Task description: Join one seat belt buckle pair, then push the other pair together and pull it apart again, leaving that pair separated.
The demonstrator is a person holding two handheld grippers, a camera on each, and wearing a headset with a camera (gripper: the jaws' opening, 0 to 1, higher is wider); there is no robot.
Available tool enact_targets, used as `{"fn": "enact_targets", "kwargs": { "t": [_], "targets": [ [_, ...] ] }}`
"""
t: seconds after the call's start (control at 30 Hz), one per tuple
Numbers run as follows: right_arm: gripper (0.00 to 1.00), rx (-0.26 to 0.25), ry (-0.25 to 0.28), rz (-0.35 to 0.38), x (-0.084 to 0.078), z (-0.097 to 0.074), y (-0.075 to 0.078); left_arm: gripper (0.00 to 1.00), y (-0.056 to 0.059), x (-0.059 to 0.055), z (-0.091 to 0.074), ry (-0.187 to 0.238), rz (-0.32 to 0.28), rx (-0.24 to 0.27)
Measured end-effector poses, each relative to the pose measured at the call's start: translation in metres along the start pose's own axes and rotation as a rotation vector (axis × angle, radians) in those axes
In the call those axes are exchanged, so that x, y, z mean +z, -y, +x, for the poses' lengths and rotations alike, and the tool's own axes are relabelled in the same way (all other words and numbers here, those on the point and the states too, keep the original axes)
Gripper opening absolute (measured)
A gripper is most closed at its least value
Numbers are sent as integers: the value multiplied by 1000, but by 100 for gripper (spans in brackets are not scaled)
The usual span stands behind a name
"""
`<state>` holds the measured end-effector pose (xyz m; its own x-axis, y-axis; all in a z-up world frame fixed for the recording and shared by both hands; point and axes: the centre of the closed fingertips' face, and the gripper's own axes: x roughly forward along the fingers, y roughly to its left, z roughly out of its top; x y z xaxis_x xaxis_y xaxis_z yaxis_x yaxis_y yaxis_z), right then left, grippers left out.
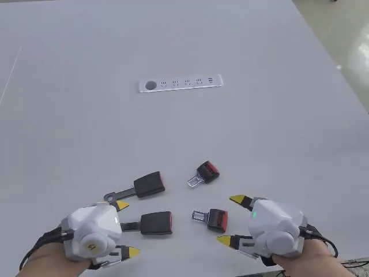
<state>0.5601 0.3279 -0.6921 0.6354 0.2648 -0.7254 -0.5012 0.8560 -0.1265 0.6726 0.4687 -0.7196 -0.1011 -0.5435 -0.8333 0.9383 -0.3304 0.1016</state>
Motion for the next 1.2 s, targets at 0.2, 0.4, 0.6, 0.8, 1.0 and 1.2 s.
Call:
{"fn": "enact_targets", "kwargs": {
  "t": [0.2, 0.4, 0.6, 0.8, 1.0, 1.2],
  "targets": [
    [42, 24, -46, -46, -10, 15, -1, 52, 0, 2, 20, -23, 50, -30],
    [40, 38, -85, -34, -19, 24, 2, 49, 1, 3, 32, -45, 72, -50],
    [37, 50, -104, 12, -26, 30, 2, 49, 1, 7, 35, -23, 60, -59],
    [38, 68, -111, 19, -32, 38, -3, 48, 2, 10, 36, -29, 87, -78],
    [36, 86, -120, 15, -33, 44, 3, 43, 5, 12, 38, -34, 94, -113],
    [36, 156, -135, -7, -34, 49, 3, 38, 7, 13, 40, -52, 114, -150]
  ]
}}
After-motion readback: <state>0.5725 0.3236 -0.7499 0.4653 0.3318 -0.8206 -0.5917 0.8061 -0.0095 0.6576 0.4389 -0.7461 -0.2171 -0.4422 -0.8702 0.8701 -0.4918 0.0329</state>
